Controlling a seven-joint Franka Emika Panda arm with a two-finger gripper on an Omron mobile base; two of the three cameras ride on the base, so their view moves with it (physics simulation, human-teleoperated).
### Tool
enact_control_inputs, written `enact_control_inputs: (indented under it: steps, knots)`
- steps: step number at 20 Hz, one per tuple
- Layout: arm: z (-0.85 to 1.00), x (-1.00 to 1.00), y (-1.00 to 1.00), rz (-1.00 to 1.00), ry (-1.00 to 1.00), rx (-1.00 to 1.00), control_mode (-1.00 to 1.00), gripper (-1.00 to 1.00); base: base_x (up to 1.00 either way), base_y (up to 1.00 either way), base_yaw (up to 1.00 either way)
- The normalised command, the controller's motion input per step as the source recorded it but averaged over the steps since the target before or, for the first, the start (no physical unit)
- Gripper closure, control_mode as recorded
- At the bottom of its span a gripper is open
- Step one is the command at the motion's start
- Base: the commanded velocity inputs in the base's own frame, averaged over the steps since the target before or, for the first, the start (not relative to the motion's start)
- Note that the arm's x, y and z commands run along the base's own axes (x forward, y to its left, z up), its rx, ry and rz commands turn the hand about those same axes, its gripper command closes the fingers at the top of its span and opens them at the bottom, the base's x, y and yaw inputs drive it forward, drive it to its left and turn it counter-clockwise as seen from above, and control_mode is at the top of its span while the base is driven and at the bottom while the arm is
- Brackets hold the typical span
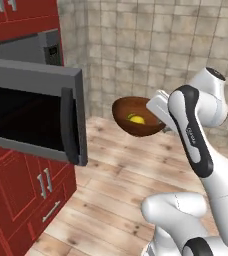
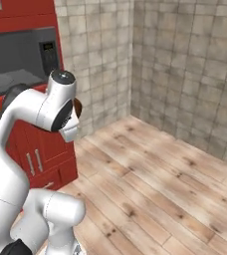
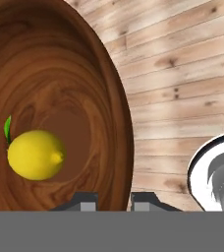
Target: Pick the lemon from the sink and place it in the bowl. Then pick the bowl and place it in the microwave. Then close the microwave door and press the start button.
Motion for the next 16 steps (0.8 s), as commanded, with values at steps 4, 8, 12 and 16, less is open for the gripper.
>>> enact_control_inputs:
  steps: [4,8,12,16]
  knots:
    - [0.0,0.0,0.0,0.0,0.0,0.0,1.0,1.0,0.98,-0.59,0.49]
    - [0.0,0.0,0.0,0.0,0.0,0.0,1.0,1.0,0.61,-0.4,0.43]
    - [0.0,0.0,0.0,0.0,0.0,0.0,1.0,1.0,0.66,0.0,0.42]
    - [0.0,0.0,0.0,0.0,0.0,0.0,1.0,1.0,0.6,0.0,0.48]
